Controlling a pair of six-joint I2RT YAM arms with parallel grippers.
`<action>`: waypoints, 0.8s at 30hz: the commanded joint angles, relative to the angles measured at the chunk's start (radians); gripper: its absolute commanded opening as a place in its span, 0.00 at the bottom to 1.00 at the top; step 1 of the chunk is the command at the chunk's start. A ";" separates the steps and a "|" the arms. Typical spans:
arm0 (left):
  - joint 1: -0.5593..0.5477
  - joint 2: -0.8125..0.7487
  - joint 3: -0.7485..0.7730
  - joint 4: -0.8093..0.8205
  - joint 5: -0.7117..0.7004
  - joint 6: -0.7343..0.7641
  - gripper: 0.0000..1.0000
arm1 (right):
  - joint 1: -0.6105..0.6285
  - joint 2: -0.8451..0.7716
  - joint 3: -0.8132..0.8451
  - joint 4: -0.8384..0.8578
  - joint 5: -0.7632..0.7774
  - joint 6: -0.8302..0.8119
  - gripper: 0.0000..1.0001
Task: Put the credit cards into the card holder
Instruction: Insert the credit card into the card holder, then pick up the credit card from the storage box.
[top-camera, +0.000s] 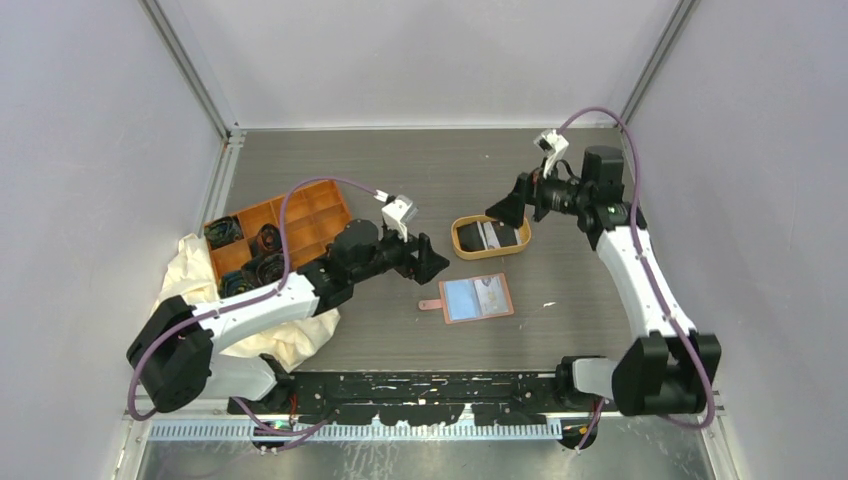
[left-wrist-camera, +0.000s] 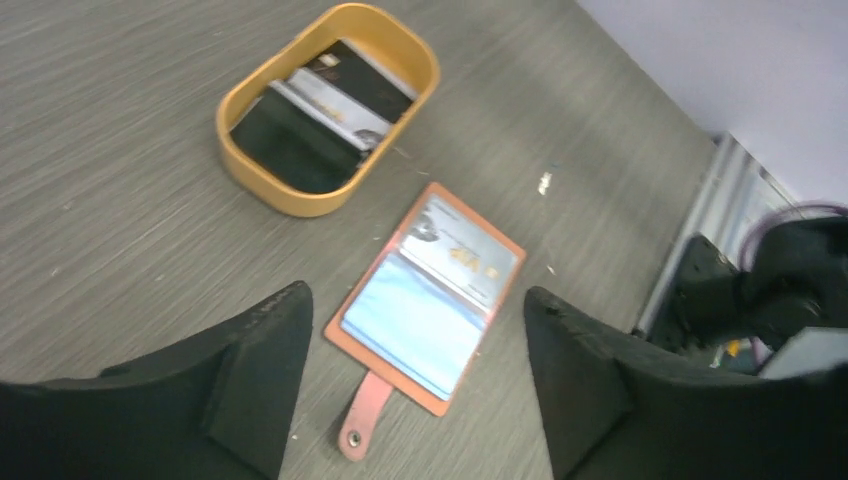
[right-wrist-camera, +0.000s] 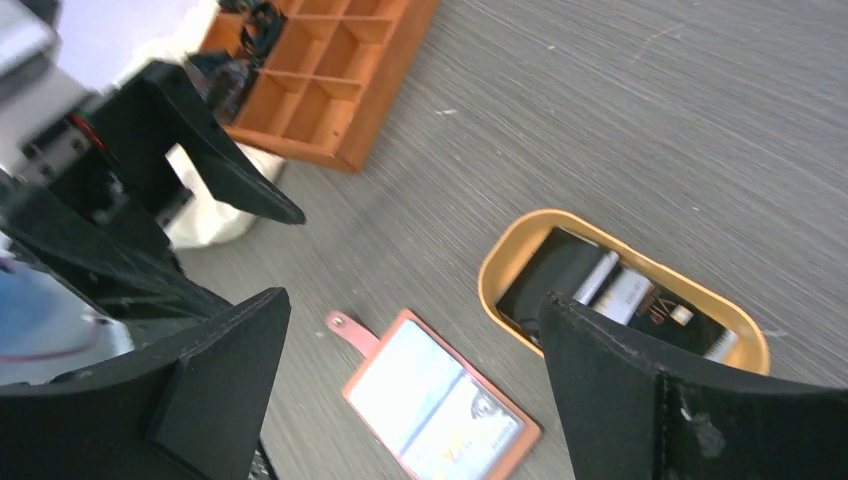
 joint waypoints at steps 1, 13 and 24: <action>0.014 -0.007 -0.031 0.014 -0.259 0.070 0.90 | -0.001 0.144 0.108 0.165 -0.107 0.264 1.00; 0.056 0.270 -0.015 0.399 -0.140 -0.068 0.84 | 0.007 0.434 0.152 0.074 0.090 0.193 0.94; 0.121 0.435 0.081 0.381 -0.144 -0.073 0.65 | 0.068 0.620 0.211 -0.029 0.186 0.189 0.66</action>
